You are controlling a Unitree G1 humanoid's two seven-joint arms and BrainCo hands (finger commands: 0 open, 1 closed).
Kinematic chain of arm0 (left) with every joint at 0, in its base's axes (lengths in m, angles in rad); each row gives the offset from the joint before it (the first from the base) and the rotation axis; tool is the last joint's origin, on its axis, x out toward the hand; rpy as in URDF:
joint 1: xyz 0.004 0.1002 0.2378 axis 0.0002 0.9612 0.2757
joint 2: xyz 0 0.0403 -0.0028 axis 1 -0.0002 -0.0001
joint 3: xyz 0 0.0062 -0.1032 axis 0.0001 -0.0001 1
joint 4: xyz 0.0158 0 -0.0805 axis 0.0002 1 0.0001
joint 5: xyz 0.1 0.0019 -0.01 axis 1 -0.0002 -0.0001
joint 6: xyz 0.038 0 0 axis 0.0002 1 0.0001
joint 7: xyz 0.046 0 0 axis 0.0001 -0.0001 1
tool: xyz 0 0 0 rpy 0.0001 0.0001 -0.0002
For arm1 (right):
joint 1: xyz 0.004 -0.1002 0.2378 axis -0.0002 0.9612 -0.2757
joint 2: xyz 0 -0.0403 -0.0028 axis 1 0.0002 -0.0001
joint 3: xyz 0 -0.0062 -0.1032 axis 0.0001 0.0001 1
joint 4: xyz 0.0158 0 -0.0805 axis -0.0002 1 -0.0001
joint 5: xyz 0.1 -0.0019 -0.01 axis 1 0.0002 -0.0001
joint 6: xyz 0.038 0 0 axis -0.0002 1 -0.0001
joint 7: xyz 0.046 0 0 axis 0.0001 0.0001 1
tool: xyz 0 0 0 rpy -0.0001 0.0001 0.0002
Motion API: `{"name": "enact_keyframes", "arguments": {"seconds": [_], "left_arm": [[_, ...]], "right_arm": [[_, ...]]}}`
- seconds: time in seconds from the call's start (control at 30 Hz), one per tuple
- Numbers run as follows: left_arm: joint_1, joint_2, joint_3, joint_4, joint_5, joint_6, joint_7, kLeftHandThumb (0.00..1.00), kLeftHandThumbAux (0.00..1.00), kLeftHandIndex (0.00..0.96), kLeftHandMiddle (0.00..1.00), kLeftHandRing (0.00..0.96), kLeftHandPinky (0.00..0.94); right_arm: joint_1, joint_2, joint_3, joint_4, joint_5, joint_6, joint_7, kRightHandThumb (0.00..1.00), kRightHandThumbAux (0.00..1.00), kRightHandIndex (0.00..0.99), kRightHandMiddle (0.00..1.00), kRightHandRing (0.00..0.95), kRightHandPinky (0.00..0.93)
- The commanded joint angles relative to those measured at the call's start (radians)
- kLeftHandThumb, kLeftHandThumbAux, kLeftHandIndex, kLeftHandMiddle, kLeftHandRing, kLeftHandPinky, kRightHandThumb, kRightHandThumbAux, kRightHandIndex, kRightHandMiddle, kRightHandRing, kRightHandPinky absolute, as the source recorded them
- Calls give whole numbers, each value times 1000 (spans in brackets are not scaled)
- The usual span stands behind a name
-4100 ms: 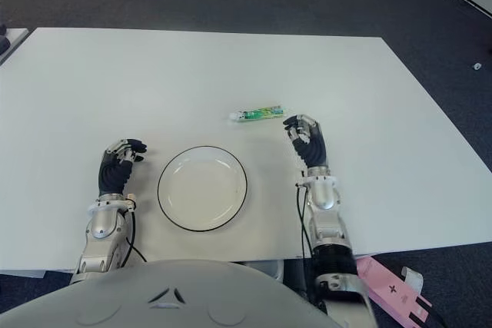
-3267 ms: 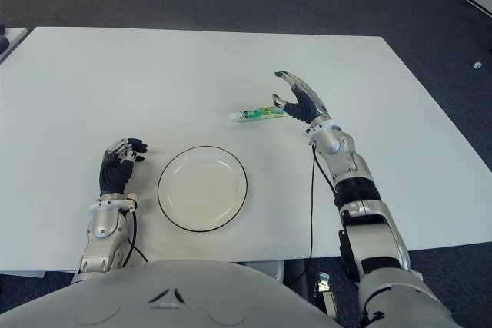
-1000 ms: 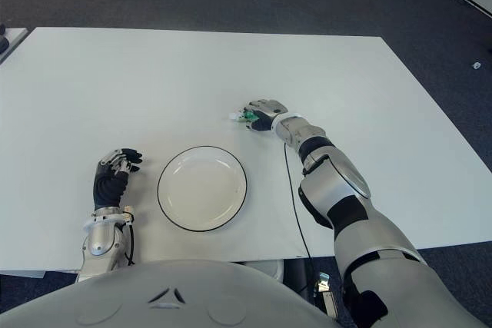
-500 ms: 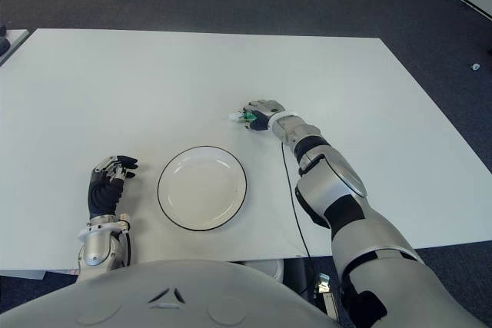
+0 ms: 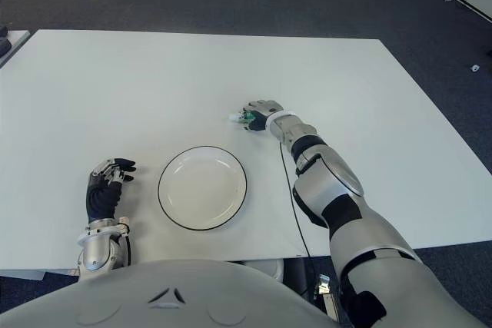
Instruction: Put the toothpaste on the table into the plate.
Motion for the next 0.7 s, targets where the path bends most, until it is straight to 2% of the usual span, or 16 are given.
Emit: {"name": "enact_keyframes", "arguments": {"seconds": [0.03,0.07,0.1,0.17,0.23,0.27,0.3,0.37,0.4,0.5,0.6,0.7], "left_arm": [[23,-13,4,17,-5,46,11,843,675,463,454,480,492],[24,-14,4,17,-4,45,12,843,675,463,454,480,491],[24,-14,4,17,-3,44,12,843,675,462,455,480,491],[24,-15,4,17,-3,43,12,842,675,462,455,480,491],[24,-15,4,17,-4,43,12,842,675,462,455,480,490],[23,-15,4,16,-6,42,10,842,675,462,455,479,492],[23,-15,4,15,-8,42,9,842,675,461,455,479,493],[24,-16,4,14,-11,42,7,842,675,461,455,479,494],[24,-16,3,13,-12,43,6,842,675,462,455,479,491],[23,-16,4,13,-14,40,7,842,675,462,454,478,487],[23,-16,4,14,-14,39,8,842,675,462,454,477,484],[20,-15,5,18,-7,38,13,842,675,462,454,476,478]], "right_arm": [[93,16,-30,36,35,11,149,502,281,2,22,31,93],[94,17,-38,35,43,16,156,513,312,23,122,141,202],[95,18,-48,35,53,18,163,521,332,37,186,213,273],[96,18,-57,34,62,20,169,545,368,151,339,359,386],[97,18,-64,33,68,21,171,558,387,210,417,434,444],[97,18,-69,32,73,22,167,573,412,291,480,487,478],[98,19,-73,32,77,22,164,622,516,341,530,534,516],[99,20,-78,31,80,21,147,665,606,385,573,574,550],[100,21,-79,30,80,19,136,685,641,403,612,613,601],[103,28,-104,27,101,13,107,711,683,428,689,689,709],[104,31,-118,26,115,8,96,720,697,437,732,730,768],[105,36,-160,24,153,4,89,725,704,440,773,767,808]]}}
